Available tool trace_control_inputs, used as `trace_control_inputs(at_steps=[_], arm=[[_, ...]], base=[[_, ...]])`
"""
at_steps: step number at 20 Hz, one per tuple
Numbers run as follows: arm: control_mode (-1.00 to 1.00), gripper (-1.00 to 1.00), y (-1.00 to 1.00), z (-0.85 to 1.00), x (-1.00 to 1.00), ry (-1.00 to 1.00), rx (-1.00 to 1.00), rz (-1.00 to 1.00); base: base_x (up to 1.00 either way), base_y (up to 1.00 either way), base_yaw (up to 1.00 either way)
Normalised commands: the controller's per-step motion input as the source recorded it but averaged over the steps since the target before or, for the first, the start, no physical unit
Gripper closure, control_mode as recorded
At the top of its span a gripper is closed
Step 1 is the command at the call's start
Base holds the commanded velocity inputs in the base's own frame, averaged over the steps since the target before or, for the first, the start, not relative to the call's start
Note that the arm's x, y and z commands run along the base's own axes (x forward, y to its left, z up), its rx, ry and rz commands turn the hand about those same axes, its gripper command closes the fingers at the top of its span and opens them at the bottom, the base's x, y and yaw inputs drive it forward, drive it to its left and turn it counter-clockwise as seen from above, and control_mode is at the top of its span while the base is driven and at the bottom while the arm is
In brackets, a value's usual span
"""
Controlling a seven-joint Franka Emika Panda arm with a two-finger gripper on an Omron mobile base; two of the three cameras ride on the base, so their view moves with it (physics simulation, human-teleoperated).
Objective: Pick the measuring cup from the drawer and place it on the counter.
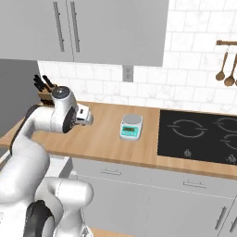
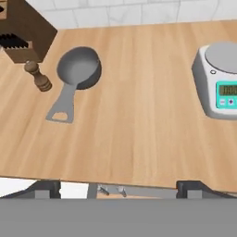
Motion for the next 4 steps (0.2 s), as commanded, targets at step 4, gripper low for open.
trace_control_inputs(at_steps=[4], arm=[[-1.0, -1.0, -0.46, 0.63, -0.87, 0.0, -0.03, 0.0]], base=[[0.0, 0.0, 0.0]])
